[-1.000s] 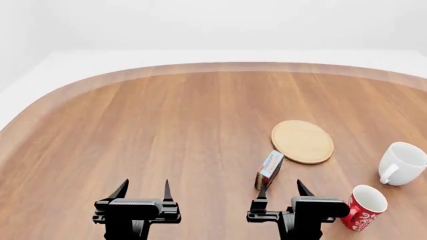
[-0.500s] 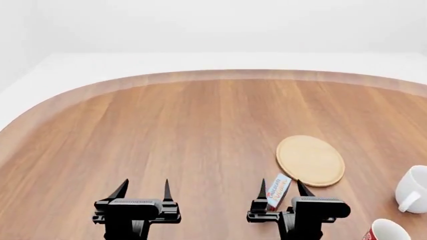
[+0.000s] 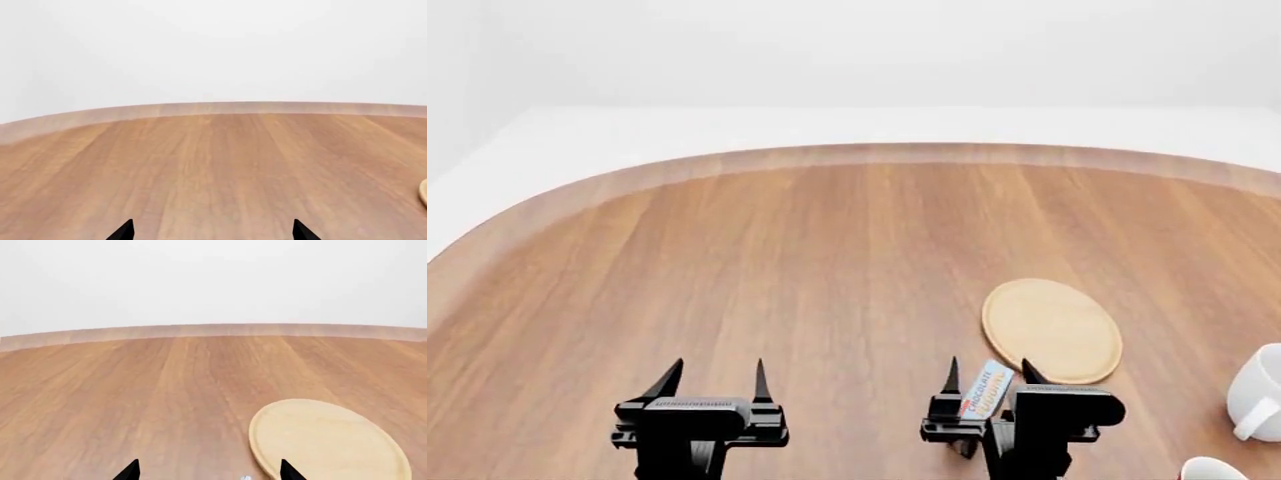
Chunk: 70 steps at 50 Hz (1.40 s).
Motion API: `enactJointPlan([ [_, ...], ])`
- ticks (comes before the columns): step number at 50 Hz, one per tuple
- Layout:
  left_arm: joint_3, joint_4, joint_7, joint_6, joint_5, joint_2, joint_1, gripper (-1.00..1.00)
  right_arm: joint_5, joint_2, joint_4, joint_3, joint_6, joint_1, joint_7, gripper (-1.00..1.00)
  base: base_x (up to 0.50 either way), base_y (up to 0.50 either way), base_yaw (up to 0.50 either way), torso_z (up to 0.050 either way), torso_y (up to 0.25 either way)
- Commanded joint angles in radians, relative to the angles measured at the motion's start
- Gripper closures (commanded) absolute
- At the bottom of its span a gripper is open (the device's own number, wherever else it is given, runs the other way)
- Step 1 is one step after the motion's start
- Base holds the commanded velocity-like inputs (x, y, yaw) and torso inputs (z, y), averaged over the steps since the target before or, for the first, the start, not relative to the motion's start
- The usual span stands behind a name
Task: Put the chocolate pudding to the left of the plate.
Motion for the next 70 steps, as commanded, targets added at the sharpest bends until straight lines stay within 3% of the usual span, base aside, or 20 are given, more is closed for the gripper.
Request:
enactJointPlan([
  [1,0.006,0.015,-0.015,-0.007,0.002,-0.008,0.006,-1.00,0.051,0.011,-0.136,0.010,0.312,0.052,0.076,-1.00,0.00,0.00,0.00,0.000,0.000],
  [7,0.001,0.039,-0.026,-0.021,-0.005,-0.015,0.012,-1.00,0.102,-0.031,-0.186,0.057,0.574,0.114,0.194,-1.00,0.00,0.00,0.00,0.000,0.000],
  [15,-0.026,0.089,-0.049,-0.044,-0.027,-0.031,0.026,-1.00,0.176,-0.087,-0.273,0.100,0.806,0.150,0.291,-1.00,0.00,0.00,0.00,0.000,0.000],
  [25,-0.061,0.146,-0.070,-0.069,-0.062,-0.052,0.042,-1.00,0.292,-0.170,-0.301,0.185,0.980,0.193,0.450,-1.00,0.00,0.00,0.00,0.000,0.000],
  [42,-0.089,0.190,-0.088,-0.083,-0.095,-0.073,0.057,-1.00,0.441,-0.162,-0.137,0.155,0.948,0.299,0.589,-1.00,0.00,0.00,0.00,0.000,0.000],
  [70,-0.082,0.187,-0.095,-0.077,-0.106,-0.083,0.059,-1.00,0.512,-0.150,0.150,0.107,0.801,0.365,0.638,-1.00,0.00,0.00,0.00,0.000,0.000],
])
